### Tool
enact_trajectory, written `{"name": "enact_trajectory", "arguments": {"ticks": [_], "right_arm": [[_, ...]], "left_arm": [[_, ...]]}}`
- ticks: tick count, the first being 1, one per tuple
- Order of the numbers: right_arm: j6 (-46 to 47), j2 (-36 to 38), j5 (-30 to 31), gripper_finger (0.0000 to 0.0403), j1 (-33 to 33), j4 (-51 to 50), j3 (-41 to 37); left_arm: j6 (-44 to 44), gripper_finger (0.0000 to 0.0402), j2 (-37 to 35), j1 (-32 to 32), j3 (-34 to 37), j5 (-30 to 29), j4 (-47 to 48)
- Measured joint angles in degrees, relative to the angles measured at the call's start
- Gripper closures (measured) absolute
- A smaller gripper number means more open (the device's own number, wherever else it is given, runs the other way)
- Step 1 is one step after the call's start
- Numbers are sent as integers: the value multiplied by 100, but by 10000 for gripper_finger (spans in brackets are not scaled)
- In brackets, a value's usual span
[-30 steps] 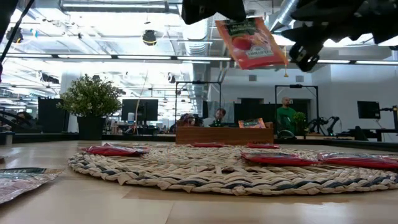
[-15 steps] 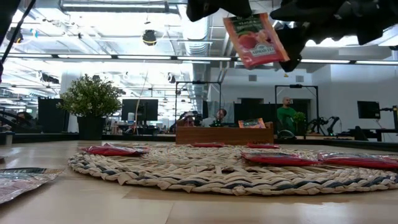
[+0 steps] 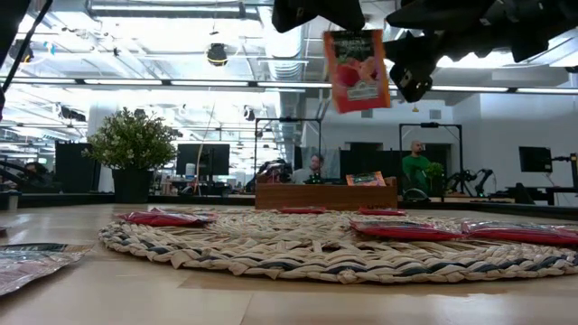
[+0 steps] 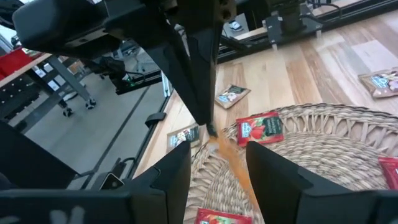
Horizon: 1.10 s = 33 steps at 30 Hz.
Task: Pick & Place Tea
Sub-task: Put the orange tea bag into the right section of the wooden organizer
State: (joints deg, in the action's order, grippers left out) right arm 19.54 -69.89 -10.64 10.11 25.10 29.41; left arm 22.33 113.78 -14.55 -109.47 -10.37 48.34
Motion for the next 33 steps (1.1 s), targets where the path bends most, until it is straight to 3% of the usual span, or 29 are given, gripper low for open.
{"name": "enact_trajectory", "arguments": {"ticks": [14,24,33], "right_arm": [[141,4,-145,251,2,-119,0],[43,-252,206,257,0,-1015,1],[-158,-1361,185,260,0,-1506,583]], "left_arm": [[-6,401,0,9,2,-24,30],[283,401,0,-8,47,-153,1247],[876,401,4,-173,1191,-296,1217]]}}
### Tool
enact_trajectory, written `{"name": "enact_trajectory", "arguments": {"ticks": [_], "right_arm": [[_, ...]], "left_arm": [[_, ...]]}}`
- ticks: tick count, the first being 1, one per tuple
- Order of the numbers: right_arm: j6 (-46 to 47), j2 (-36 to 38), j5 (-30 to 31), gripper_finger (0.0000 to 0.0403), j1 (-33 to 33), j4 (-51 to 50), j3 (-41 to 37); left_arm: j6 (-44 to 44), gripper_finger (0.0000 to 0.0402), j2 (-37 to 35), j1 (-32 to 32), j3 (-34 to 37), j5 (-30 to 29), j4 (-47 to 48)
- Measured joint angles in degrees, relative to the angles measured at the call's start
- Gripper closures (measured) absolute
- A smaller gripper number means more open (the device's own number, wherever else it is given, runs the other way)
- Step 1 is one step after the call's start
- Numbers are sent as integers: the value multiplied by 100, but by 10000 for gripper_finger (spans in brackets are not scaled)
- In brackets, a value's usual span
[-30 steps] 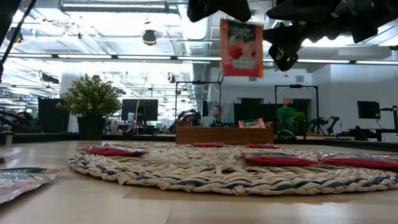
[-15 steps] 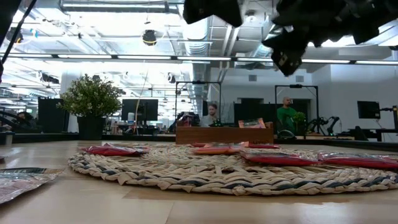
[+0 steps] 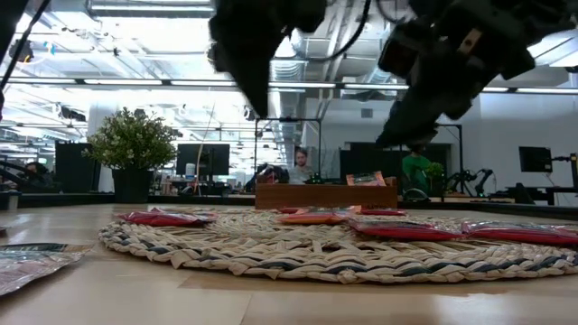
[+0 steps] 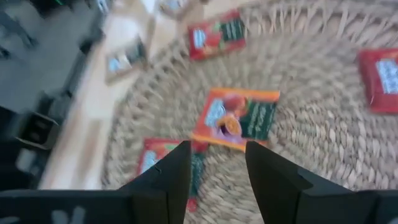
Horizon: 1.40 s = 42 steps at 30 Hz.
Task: Pick & Place Tea
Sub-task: Put the orange tea bag into the right section of the wooden organizer
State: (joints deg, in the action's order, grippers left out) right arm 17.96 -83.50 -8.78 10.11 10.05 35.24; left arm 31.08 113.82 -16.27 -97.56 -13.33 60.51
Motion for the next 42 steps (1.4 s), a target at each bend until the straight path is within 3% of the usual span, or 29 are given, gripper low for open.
{"name": "enact_trajectory", "arguments": {"ticks": [7,18,24,34,42], "right_arm": [[-415,-739,-13,266,-36,-1103,891],[-647,-1460,-19,271,-380,-2069,1949],[-646,-1875,-20,269,-525,-2542,2454],[-340,-2656,-4,270,-514,-3365,3232],[-195,-2759,171,277,-478,-3605,3293]], "left_arm": [[581,401,-548,-235,981,-137,-434],[1621,401,-2715,-441,3260,-716,-2026],[1640,401,-3679,-441,4153,-893,-2245],[1609,401,-5043,-439,5119,-970,-2320],[1216,401,-5431,-439,5191,-974,-2330]]}}
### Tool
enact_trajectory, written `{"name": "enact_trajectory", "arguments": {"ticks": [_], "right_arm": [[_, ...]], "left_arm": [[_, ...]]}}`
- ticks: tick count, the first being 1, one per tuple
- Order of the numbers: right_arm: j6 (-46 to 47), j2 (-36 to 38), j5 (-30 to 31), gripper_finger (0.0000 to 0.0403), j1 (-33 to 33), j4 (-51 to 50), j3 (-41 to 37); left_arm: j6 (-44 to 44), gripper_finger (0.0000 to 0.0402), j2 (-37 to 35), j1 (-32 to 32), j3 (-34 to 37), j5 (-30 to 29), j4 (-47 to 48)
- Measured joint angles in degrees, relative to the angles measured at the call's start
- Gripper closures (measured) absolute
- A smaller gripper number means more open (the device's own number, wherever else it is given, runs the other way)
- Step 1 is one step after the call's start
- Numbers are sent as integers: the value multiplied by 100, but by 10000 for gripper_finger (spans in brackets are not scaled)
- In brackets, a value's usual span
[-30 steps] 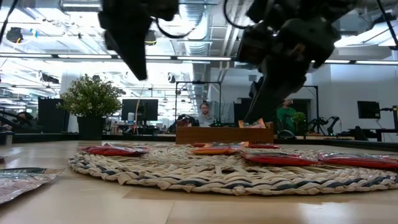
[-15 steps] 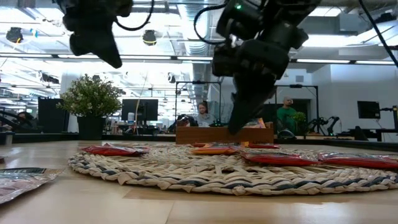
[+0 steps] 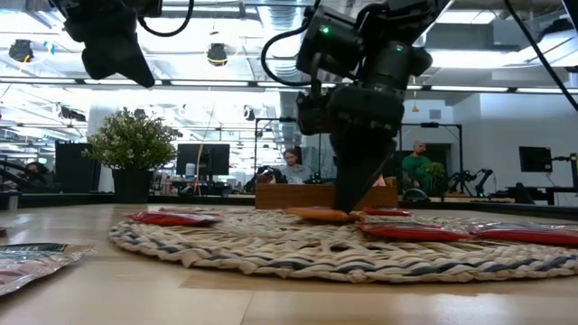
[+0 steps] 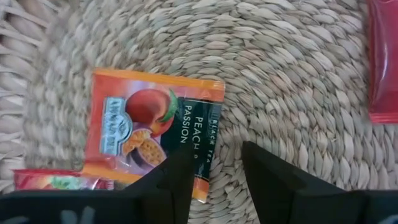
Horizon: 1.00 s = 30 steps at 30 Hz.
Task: Pick & Place Tea
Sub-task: Put the orange tea bag into the right section of the wooden organizer
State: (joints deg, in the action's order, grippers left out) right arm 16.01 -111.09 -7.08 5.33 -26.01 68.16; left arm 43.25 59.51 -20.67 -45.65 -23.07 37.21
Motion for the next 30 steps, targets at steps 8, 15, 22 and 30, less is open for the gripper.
{"name": "enact_trajectory", "arguments": {"ticks": [8,15,22,30], "right_arm": [[53,15,362,291,125,-313,8],[64,15,549,313,178,-340,5],[159,13,574,374,165,-358,0],[183,25,555,399,165,-678,214]], "left_arm": [[-189,401,-9,2,0,-105,20],[-228,401,-9,2,0,-125,13],[-230,401,-9,2,0,-122,2],[-228,401,-7,2,0,-122,-14]]}}
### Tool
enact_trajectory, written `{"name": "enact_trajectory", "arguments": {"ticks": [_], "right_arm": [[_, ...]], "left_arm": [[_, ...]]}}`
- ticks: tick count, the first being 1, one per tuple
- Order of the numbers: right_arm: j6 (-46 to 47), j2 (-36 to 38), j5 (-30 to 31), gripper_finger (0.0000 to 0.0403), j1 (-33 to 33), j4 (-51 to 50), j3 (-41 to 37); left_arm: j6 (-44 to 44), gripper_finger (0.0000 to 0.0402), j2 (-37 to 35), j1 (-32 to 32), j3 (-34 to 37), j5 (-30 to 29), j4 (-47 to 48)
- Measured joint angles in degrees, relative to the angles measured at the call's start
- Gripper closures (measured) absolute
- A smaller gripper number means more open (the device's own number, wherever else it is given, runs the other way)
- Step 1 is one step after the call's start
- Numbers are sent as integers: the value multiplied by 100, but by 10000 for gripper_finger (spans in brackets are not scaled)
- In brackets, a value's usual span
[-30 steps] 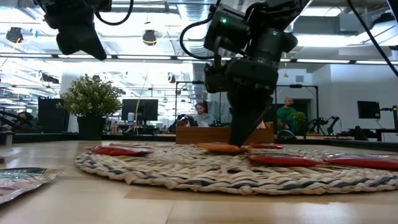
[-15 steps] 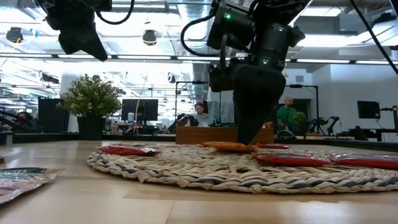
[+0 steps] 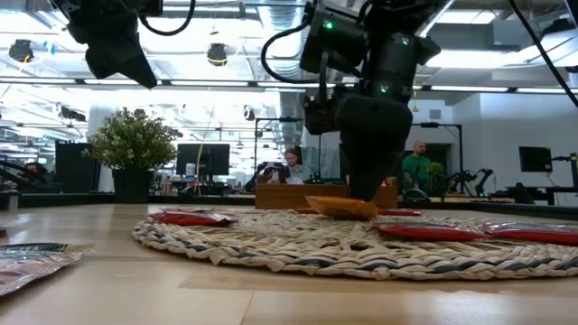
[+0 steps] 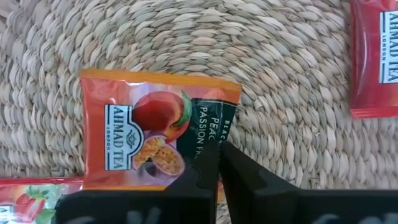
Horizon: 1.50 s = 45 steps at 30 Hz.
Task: Pick & Place Tea
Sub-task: Put the orange tea bag into the right section of the wooden organizer
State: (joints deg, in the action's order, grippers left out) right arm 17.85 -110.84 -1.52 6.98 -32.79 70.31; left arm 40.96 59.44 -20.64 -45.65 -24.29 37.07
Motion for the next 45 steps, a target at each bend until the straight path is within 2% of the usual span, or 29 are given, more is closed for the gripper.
{"name": "enact_trajectory", "arguments": {"ticks": [4,7,10,13,17,21,25,31,38,45], "right_arm": [[-199,-1,42,401,0,-707,637],[-514,-1,424,402,2,-1422,1191],[-900,16,1146,402,2,-2273,1806],[-1311,18,2218,402,-12,-3089,2238],[-1805,23,3703,402,-128,-3671,2351],[-2063,8,4509,402,-370,-3851,2335],[-2056,-9,4809,402,-701,-3848,2081],[-1994,-9,4857,403,-1124,-3666,1647],[-2132,-12,4858,403,-1239,-3064,1133],[-2133,-12,5264,403,-1239,-2765,972]], "left_arm": [[-1,401,0,0,-4,0,-61],[-1,401,0,0,-4,0,-76],[1,401,0,0,-4,0,-92],[1,401,0,0,-4,0,-93],[-1,401,0,0,-4,0,-96],[-1,401,0,0,-4,0,-96],[-1,401,0,0,-4,0,-97],[-1,401,0,0,-4,1,-96],[-69,401,0,0,-4,0,-96],[-69,401,0,0,-4,-15,-96]]}}
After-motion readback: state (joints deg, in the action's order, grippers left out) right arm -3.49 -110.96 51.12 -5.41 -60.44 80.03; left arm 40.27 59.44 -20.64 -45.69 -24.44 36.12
